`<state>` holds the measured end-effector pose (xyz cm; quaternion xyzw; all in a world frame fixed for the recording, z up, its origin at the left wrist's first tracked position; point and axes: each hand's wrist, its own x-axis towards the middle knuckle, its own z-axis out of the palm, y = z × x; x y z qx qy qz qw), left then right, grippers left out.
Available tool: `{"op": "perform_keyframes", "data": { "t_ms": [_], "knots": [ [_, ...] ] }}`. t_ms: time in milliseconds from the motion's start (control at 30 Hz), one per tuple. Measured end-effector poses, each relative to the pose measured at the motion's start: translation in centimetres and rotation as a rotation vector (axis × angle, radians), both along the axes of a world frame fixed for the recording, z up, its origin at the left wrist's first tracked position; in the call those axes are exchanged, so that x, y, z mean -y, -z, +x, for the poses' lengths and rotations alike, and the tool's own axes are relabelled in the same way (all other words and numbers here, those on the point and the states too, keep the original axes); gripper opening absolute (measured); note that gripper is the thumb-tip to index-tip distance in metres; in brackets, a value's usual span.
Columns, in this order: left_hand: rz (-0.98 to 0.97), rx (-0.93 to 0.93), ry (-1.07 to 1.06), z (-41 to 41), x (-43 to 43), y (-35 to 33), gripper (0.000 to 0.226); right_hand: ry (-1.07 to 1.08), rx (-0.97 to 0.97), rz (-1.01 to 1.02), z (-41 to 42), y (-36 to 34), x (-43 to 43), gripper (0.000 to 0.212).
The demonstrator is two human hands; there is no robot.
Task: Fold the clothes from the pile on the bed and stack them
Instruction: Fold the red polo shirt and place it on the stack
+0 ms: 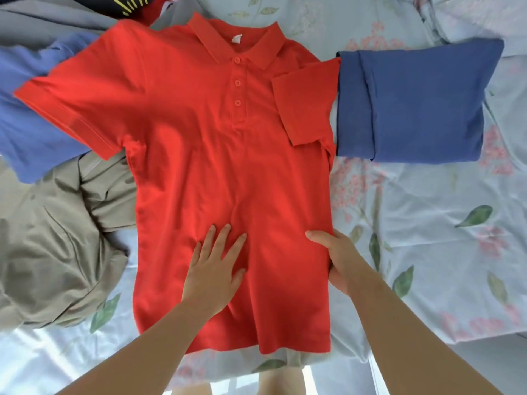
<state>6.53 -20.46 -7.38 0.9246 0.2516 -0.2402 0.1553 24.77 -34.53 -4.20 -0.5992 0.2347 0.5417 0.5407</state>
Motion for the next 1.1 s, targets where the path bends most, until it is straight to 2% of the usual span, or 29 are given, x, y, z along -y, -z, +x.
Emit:
{"op": "perform_keyframes", "data": {
  "t_ms": [133, 233, 300, 367, 433, 467, 567, 633, 767, 800, 933, 1033, 1100],
  "knots": [
    [-0.014, -0.048, -0.024, -0.8, 0.7, -0.6, 0.062, -0.049, -0.073, 0.094, -0.3, -0.5, 0.2, 0.033],
    [-0.020, 0.003, -0.052, -0.9, 1.1, -0.3, 0.067, 0.030, -0.013, 0.048, 0.1, -0.2, 1.1, 0.036],
    [-0.018, -0.027, -0.059, -1.1, 1.2, -0.1, 0.070, 0.063, 0.147, -0.105, 0.6, 0.0, 2.4, 0.040],
    [0.008, -0.045, -0.054, -0.9, 1.4, -0.5, 0.070, -0.181, 0.478, -0.420, 1.0, 0.4, 4.4, 0.028],
    [0.013, -0.069, -0.061, -0.8, 1.6, -0.7, 0.071, -0.419, 0.651, -0.631, 0.8, 0.6, 6.1, 0.016],
    [0.011, -0.084, -0.070, -0.8, 1.7, -0.7, 0.071, -0.447, 0.635, -0.624, 0.7, 0.7, 6.7, 0.018],
    [0.013, -0.107, -0.090, -1.1, 2.2, -0.8, 0.072, -0.381, 0.453, -0.432, -0.6, 0.9, 7.5, 0.016],
    [0.004, -0.101, -0.100, -1.4, 2.4, -0.7, 0.073, -0.413, 0.458, -0.407, -1.0, 1.1, 8.0, 0.014],
    [-0.010, -0.076, -0.097, -2.1, 2.3, -0.7, 0.074, -0.034, 0.350, -0.329, -1.1, 0.9, 9.1, 0.016],
    [-0.009, -0.068, -0.094, -2.2, 2.3, -0.6, 0.074, -0.004, 0.332, -0.314, -1.3, 0.8, 9.5, 0.016],
    [-0.001, -0.055, -0.094, -2.3, 2.3, -0.5, 0.073, -0.415, 0.271, -0.385, -3.4, 0.3, 11.5, 0.011],
    [0.004, -0.068, -0.097, -2.4, 2.5, -0.4, 0.073, -0.456, 0.416, -0.670, -4.0, 1.1, 13.3, 0.015],
    [-0.013, -0.047, -0.108, -2.6, 2.4, -0.5, 0.072, -0.563, 0.503, -0.844, -4.1, 0.8, 13.0, 0.012]
  ]
}}
